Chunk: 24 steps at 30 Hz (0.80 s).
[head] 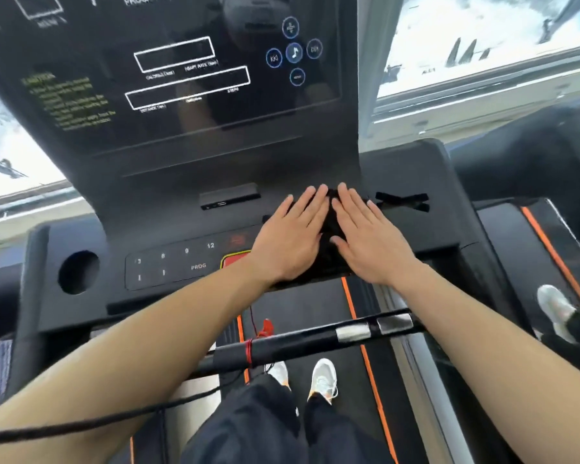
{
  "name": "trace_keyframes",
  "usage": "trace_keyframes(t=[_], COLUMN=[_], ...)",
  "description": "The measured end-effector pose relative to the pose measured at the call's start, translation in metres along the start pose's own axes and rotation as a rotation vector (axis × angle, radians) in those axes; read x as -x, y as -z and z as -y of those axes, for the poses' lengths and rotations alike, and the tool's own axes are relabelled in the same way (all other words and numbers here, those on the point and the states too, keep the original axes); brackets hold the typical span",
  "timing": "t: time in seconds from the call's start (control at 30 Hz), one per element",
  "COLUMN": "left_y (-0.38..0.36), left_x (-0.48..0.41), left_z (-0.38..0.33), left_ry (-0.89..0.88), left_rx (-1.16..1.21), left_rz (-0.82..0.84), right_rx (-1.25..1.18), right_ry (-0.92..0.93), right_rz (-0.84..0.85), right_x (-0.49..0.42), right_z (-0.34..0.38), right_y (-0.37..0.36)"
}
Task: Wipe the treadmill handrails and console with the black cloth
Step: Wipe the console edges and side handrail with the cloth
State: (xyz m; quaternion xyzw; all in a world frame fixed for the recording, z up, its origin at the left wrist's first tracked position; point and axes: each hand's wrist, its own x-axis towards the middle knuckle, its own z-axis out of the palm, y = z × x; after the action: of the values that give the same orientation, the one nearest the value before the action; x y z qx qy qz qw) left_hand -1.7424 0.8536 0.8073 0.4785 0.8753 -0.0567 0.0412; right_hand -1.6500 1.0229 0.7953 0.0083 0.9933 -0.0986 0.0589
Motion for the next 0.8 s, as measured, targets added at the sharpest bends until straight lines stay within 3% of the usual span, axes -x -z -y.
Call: trace_keyframes(t=[0.23, 0.43, 0.6, 0.8], left_y=[0.007, 0.0, -0.002, 0.002], left_x=[-0.043, -0.028, -0.027, -0.066], left_z=[0.016, -0.016, -0.053, -0.104], left_ry=[0.094, -0.064, -0.202, -0.121], left_rx=[-0.041, 0.097, 0.147, 0.165], left_rz=[-0.112, -0.061, -0.057, -0.013], right_rx=[-0.057, -0.104, -0.009, 0.047], right_ry=[-0.182, -0.282, -0.437, -0.564], right_rz=[-0.063, -0.107, -0.264, -0.312], right_x=[-0.048, 0.005, 0.059, 0.083], right_z=[-0.002, 0.006, -0.005, -0.041], right_y=[0.004, -0.008, -0.008, -0.008])
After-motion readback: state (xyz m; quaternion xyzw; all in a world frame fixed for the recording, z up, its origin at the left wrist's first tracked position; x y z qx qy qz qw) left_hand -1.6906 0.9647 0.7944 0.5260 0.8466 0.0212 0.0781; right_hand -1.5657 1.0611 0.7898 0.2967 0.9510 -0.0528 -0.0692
